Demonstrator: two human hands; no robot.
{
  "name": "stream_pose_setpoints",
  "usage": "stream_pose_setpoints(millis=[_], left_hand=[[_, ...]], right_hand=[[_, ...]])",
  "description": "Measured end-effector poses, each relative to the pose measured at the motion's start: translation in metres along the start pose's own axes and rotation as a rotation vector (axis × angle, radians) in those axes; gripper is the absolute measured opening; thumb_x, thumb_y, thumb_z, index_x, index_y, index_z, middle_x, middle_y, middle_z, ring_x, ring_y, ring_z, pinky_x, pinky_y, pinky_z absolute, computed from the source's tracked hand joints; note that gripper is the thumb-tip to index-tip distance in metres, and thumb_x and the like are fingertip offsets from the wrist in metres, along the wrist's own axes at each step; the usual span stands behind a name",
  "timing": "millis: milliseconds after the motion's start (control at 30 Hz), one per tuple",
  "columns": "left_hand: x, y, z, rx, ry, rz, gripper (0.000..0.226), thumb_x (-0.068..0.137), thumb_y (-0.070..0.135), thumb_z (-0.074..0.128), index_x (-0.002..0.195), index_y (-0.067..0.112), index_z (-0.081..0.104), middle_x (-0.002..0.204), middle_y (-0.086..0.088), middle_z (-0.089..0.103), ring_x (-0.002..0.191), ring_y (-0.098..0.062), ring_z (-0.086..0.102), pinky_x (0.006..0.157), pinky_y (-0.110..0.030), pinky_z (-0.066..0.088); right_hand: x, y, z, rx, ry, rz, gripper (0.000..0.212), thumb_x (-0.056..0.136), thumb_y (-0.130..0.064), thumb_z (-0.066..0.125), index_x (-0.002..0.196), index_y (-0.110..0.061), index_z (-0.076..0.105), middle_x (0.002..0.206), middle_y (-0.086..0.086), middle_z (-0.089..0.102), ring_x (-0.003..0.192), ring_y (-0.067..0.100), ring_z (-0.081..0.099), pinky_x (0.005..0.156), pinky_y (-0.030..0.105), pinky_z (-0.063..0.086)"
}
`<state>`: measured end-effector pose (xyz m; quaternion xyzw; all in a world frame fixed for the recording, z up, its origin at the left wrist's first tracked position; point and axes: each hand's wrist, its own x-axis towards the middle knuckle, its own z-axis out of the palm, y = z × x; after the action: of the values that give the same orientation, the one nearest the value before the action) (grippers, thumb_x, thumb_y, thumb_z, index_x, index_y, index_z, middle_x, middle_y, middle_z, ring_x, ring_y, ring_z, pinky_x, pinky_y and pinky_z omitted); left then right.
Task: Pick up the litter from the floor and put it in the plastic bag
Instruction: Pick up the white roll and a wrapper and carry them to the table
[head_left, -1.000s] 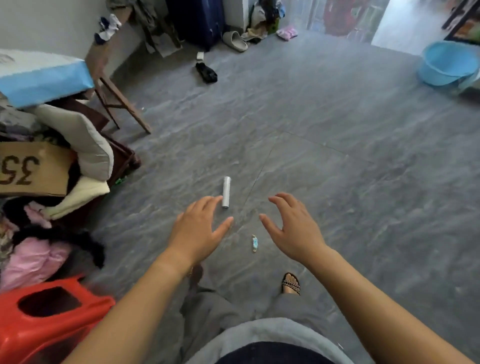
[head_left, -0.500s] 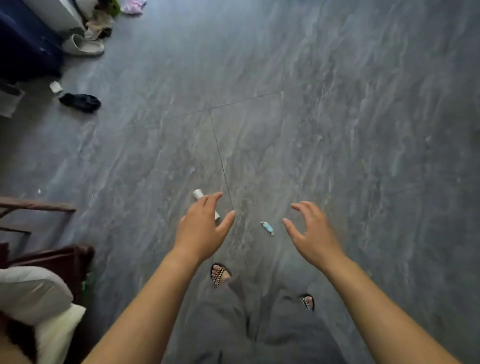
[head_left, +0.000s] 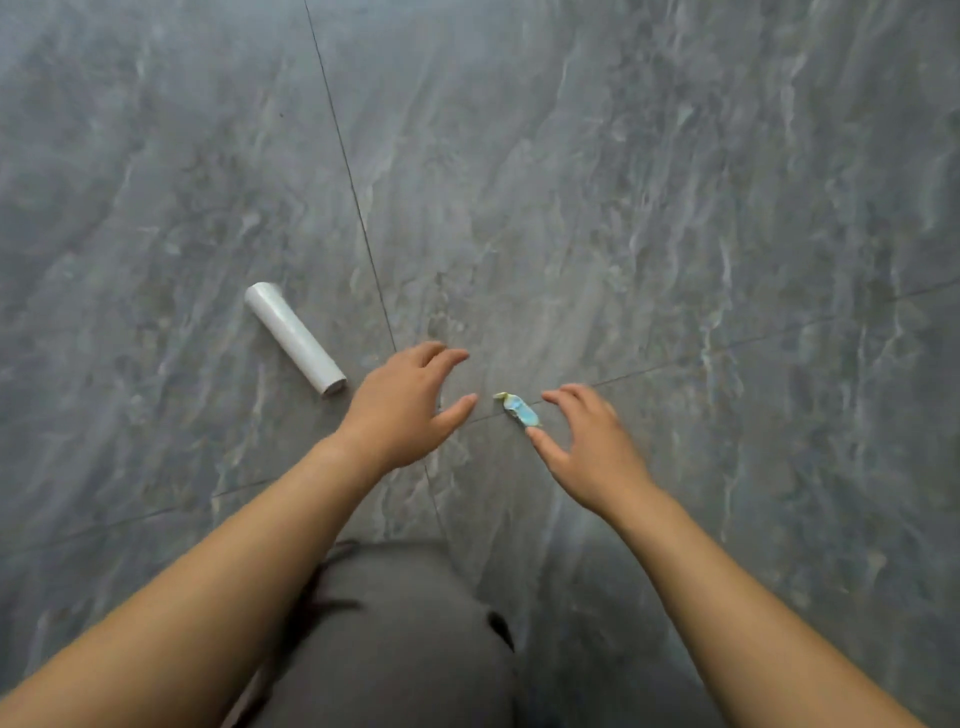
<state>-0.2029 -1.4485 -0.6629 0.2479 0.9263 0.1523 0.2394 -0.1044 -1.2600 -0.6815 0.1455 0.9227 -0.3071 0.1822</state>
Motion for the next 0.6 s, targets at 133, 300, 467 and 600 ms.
stream_pose_setpoints(millis=[133, 300, 467, 600], left_hand=[[0.053, -0.058, 0.111, 0.206, -0.115, 0.107, 0.058, 0.088, 0.053, 0.044, 0.139, 0.028, 0.034, 0.149, -0.003, 0.033, 0.135, -0.023, 0.031, 0.105, -0.046, 0.035], [0.062, -0.113, 0.192, 0.268, -0.177, 0.067, 0.068, 0.089, 0.054, 0.041, 0.146, 0.033, 0.011, 0.159, 0.001, -0.001, 0.145, -0.023, 0.001, 0.113, -0.054, 0.014], [0.031, -0.140, 0.198, 0.209, -0.102, -0.005, 0.069, 0.087, 0.056, 0.044, 0.146, 0.038, 0.013, 0.159, -0.001, 0.003, 0.145, -0.024, 0.004, 0.111, -0.058, 0.015], [0.028, -0.148, 0.208, 0.209, -0.044, -0.023, 0.066, 0.083, 0.061, 0.024, 0.144, 0.038, 0.018, 0.158, -0.001, 0.010, 0.144, -0.024, 0.010, 0.110, -0.056, 0.017]], right_hand=[[0.061, 0.052, 0.087, -0.031, 0.008, -0.018, 0.049, 0.086, -0.037, 0.057, 0.129, -0.015, 0.047, 0.133, 0.004, 0.045, 0.124, 0.024, 0.039, 0.101, 0.037, 0.036], [0.094, 0.084, 0.147, -0.056, 0.022, -0.010, 0.054, 0.083, -0.033, 0.061, 0.131, -0.013, 0.045, 0.134, 0.009, 0.044, 0.122, 0.030, 0.042, 0.104, 0.039, 0.035], [0.085, 0.086, 0.156, -0.073, -0.032, 0.052, 0.052, 0.082, -0.030, 0.062, 0.129, -0.013, 0.046, 0.125, 0.009, 0.049, 0.113, 0.032, 0.048, 0.094, 0.041, 0.042], [0.083, 0.078, 0.168, -0.064, 0.024, 0.088, 0.046, 0.080, -0.030, 0.065, 0.121, -0.015, 0.051, 0.117, 0.009, 0.047, 0.105, 0.030, 0.049, 0.083, 0.040, 0.046]])
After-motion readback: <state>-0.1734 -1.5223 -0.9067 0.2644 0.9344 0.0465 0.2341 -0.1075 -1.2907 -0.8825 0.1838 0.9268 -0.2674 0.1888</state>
